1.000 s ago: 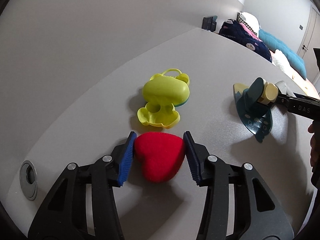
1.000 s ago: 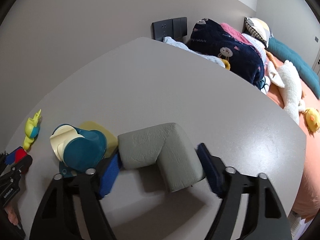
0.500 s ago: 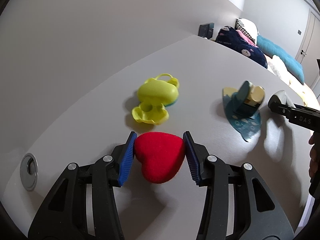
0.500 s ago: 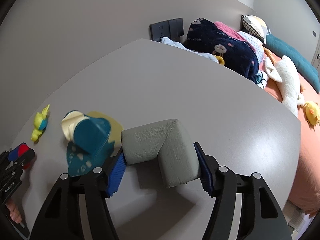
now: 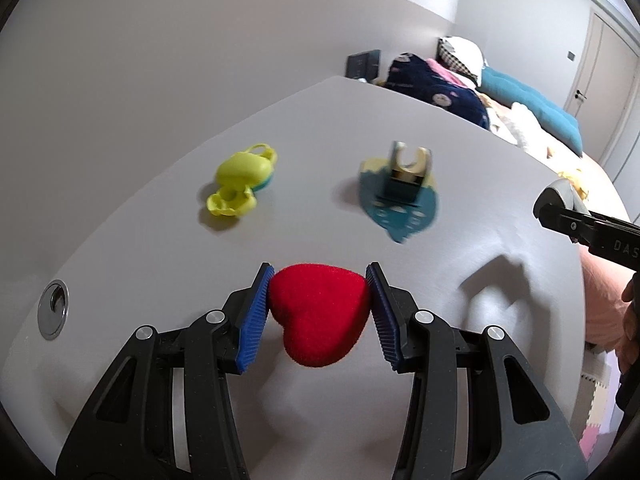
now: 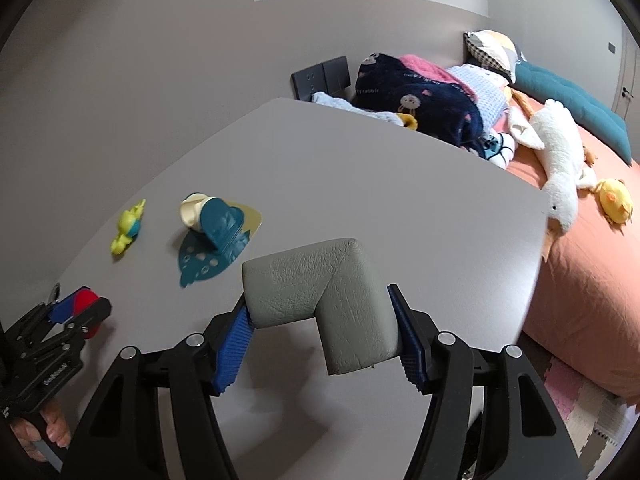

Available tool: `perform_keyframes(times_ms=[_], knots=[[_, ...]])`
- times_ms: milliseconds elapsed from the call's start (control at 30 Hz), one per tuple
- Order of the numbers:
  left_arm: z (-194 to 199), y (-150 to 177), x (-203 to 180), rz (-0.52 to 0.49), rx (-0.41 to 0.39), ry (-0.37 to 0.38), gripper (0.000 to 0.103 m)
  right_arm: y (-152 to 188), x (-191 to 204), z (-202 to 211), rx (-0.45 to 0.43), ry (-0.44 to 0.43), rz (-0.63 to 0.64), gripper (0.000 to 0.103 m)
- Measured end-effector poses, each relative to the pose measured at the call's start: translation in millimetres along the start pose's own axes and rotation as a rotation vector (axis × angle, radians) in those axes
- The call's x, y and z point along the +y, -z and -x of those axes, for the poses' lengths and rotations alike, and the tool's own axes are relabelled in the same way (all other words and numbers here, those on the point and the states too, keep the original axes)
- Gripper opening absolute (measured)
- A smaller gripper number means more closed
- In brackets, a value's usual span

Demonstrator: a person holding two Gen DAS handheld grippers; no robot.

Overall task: Collect trash
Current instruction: 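Carry the red heart and grey corner guard over the black bin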

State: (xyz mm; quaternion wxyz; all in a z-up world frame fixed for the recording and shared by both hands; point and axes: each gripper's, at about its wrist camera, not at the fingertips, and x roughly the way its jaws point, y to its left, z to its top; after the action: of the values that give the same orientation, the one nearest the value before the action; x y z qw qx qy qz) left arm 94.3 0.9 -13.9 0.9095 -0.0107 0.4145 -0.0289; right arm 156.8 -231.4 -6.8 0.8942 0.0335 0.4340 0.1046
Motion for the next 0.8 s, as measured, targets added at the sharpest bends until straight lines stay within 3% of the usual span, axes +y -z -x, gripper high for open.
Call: perform_keyframes(times_ms=[800], knots=[[62, 40, -99, -0.127, -0.049, 0.141, 0.047, 77, -43, 123, -0.102, 0.015, -0.066, 0.066]])
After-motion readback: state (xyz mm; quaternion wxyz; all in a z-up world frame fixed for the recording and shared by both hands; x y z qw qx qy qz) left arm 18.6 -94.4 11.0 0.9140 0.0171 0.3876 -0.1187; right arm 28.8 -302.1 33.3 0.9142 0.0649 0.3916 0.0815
